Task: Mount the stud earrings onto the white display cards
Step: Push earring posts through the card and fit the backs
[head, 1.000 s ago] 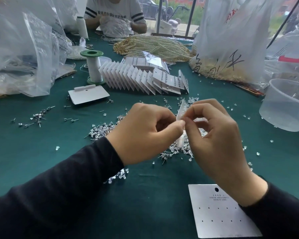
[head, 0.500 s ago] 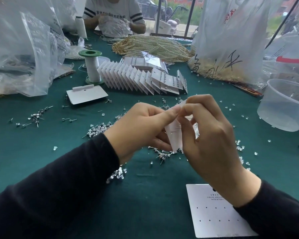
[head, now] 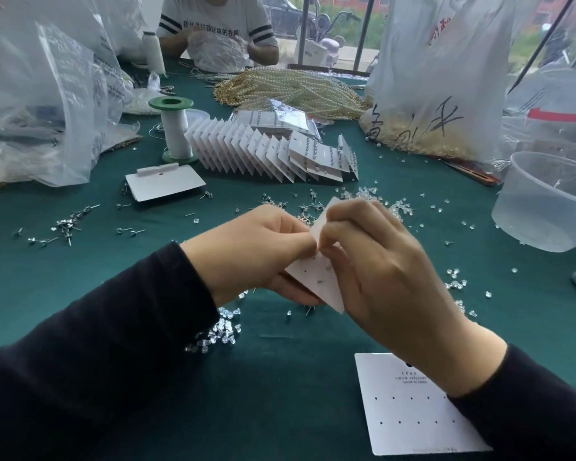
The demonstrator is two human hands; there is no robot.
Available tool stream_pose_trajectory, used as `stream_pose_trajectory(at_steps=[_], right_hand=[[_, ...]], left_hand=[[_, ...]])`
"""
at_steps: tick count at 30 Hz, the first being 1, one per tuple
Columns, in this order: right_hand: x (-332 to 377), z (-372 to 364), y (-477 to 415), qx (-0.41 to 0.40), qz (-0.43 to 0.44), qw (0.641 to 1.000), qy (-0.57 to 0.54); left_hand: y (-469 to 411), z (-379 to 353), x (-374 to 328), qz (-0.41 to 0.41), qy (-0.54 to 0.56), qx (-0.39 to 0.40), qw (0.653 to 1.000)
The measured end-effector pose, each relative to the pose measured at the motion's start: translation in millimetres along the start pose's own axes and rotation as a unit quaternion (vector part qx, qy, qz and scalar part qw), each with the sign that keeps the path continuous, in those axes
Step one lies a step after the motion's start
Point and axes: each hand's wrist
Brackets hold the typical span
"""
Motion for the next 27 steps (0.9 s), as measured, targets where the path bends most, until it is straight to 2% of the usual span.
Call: stream_pose_trajectory(at_steps=[3, 6, 7, 9, 12, 14, 16, 20, 24, 27], right_hand=[[1, 4, -3, -0.054, -0.003, 0.998, -0.015], [-5, 15, -8, -0.159, -0.006, 0.987, 0.036], [-12, 18, -9, -0.170, -0.029, 0.983, 0.062], [-32, 22, -8, -0.111, -0.119, 0.981, 0.105], [-63, 23, 3, 0.118, -0.266, 0.954, 0.073], [-69, 21, 10, 0.218, -0.301, 0.928, 0.019], [-70, 17, 11, 0.230, -0.299, 0.926, 0.008], [-68, 13, 6, 0.208, -0.278, 0.936, 0.054], [-65, 9, 6, 0.228, -0.235, 0.941, 0.081], [-68, 9, 5, 0.239, -0.237, 0.939, 0.067]], left_hand=[[-2, 4, 1, 0.004, -0.003, -0.023, 1.000], [-7, 9, 2, 0.029, 0.016, -0.089, 0.995], [-9, 11, 3, 0.039, 0.026, -0.107, 0.993], [-11, 16, 3, 0.048, 0.039, -0.136, 0.989], [-13, 22, 2, 0.045, 0.074, -0.154, 0.984], [-12, 27, 1, 0.045, 0.106, -0.151, 0.982], [-12, 32, 1, 0.046, 0.129, -0.137, 0.981], [-11, 36, 3, 0.063, 0.157, -0.107, 0.980], [-11, 34, 7, 0.080, 0.151, -0.089, 0.981], [-10, 33, 7, 0.082, 0.149, -0.072, 0.983]])
Point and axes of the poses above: each hand's wrist, its own y-axis away from the middle knuckle, its own z-axis out of the back of the hand, x = y × z, and after that the axes turned 5 degrees about -x, right-handed
